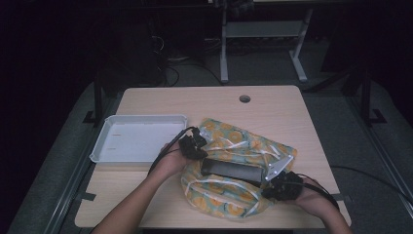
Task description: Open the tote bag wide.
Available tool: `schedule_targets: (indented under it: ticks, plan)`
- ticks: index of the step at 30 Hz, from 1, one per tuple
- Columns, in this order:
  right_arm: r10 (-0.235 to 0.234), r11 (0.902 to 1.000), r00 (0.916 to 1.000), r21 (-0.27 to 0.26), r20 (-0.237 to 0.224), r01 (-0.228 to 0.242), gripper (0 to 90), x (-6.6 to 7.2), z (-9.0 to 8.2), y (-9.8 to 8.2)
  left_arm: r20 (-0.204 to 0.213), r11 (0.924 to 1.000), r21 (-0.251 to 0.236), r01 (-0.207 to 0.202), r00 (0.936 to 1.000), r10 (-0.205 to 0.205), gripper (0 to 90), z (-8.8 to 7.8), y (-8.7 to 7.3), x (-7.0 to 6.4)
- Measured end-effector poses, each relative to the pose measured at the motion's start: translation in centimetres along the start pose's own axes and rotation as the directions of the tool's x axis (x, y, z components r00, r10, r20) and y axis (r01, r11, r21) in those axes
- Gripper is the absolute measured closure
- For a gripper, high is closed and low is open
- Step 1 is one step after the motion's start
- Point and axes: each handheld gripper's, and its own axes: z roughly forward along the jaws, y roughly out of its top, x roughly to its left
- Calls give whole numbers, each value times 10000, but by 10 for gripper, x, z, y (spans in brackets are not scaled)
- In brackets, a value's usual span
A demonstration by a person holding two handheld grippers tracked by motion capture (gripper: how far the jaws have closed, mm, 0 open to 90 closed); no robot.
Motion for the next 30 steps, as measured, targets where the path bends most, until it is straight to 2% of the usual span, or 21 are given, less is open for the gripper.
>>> schedule_targets:
  ticks: [5,6,11,17,21,26,27,30]
  plan:
    - [-354,9994,9992,-62,-158,353,883,5,4,5,-94,10000,-71,-42,9999,41,899,3,6,3]
    - [-376,9993,9991,-46,-180,376,883,6,5,6,-77,9999,-98,62,10000,-63,899,4,6,3]
    - [-411,9991,9990,-70,-171,410,877,8,5,6,-20,9998,-171,48,10000,-48,899,3,6,4]
    - [-436,9981,9990,-439,-23,435,766,8,-4,8,125,9978,-642,173,9998,-166,858,-11,5,6]
    - [-307,9970,9995,-714,85,313,708,8,-14,6,290,9945,-1010,292,9992,-263,829,-21,5,6]
    - [342,9922,9988,-1207,351,-297,639,6,-31,3,539,9859,-1575,557,9974,-478,753,-35,6,8]
    - [505,9902,9980,-1318,367,-453,631,6,-34,3,587,9869,-1554,430,9977,-342,730,-38,5,9]
    - [624,9861,9971,-1566,437,-549,599,3,-40,1,724,9813,-1839,569,9964,-442,684,-45,4,10]
